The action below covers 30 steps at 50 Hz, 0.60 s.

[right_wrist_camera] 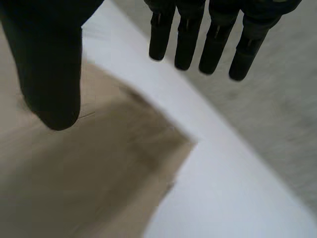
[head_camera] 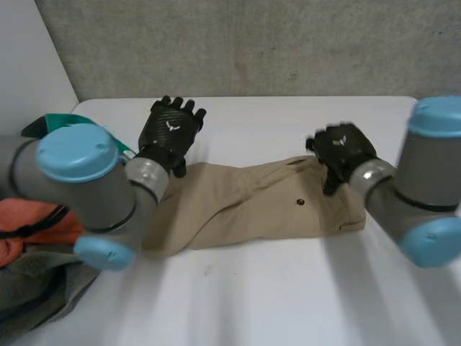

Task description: Fold the laundry.

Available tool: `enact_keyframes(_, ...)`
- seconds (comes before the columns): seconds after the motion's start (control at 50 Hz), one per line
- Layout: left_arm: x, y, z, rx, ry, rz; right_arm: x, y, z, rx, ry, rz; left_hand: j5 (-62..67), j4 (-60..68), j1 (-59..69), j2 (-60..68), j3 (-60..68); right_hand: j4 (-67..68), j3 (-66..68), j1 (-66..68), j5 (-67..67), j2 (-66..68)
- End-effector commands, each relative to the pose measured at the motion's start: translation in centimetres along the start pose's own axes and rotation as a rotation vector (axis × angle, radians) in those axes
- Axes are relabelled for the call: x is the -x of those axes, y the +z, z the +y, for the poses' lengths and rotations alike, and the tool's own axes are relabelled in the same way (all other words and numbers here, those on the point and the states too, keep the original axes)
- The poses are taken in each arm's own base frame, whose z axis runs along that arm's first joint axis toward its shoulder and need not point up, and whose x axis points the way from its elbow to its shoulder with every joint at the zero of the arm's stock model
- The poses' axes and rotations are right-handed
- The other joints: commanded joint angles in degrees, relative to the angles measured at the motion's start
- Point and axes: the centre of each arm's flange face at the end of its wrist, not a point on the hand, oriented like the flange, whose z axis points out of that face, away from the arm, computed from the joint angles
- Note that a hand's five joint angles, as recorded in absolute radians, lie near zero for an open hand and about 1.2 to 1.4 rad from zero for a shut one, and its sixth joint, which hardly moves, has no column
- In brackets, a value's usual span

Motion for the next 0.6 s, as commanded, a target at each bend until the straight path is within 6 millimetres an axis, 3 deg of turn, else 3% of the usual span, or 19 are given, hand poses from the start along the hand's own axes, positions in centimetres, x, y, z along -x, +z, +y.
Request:
enact_keyframes(0.02, -0.3, -5.1, -0.2, 0.077, -0.073, 0.068, 0.4, -3.8, 3.5, 0.193, 0.035, -0.173, -2.7, -1.5, -0.8, -1.7, -2.1, 13.3, 13.4, 13.1, 13.2, 13.5)
enact_keyframes(0.12, -0.8, -6.4, 0.3, 0.101, -0.135, 0.095, 0.5, -3.1, 5.3, 0.176, -0.012, -0.161, -2.7, -1.5, -0.8, -1.7, -2.1, 12.7, 12.7, 12.5, 12.5, 12.9)
enact_keyframes(0.26, -1.1, -6.4, 1.0, 0.120, -0.163, 0.098, 0.4, -0.3, 6.7, 0.099, -0.014, -0.078, -2.7, -1.5, -0.8, -1.7, -2.1, 6.3, 6.3, 6.1, 6.1, 6.5)
enact_keyframes(0.44, -1.1, -6.4, 1.3, 0.132, -0.165, 0.095, 0.6, 1.4, 8.0, 0.093, -0.016, -0.060, -2.7, -1.5, -0.8, -1.7, -2.1, 7.6, 7.7, 7.4, 7.5, 7.8)
enact_keyframes(0.48, -1.1, -6.4, 1.3, 0.133, -0.165, 0.094, 0.5, 1.7, 8.0, 0.079, -0.020, -0.049, -2.7, -1.5, -0.8, -1.7, -2.1, 14.2, 14.2, 14.0, 14.0, 14.4)
enact_keyframes(0.58, -1.2, -6.6, 1.1, 0.130, -0.167, 0.092, -0.3, 2.3, 7.5, 0.012, -0.037, 0.013, -2.7, -1.5, -0.8, -1.7, -2.1, 54.2, 54.2, 54.0, 54.0, 54.4)
enact_keyframes(0.6, -1.2, -6.6, 1.1, 0.129, -0.167, 0.094, -0.6, 2.3, 7.4, 0.007, -0.037, 0.027, -2.7, -1.5, -0.8, -1.7, -2.1, 54.3, 54.3, 54.1, 54.1, 54.5)
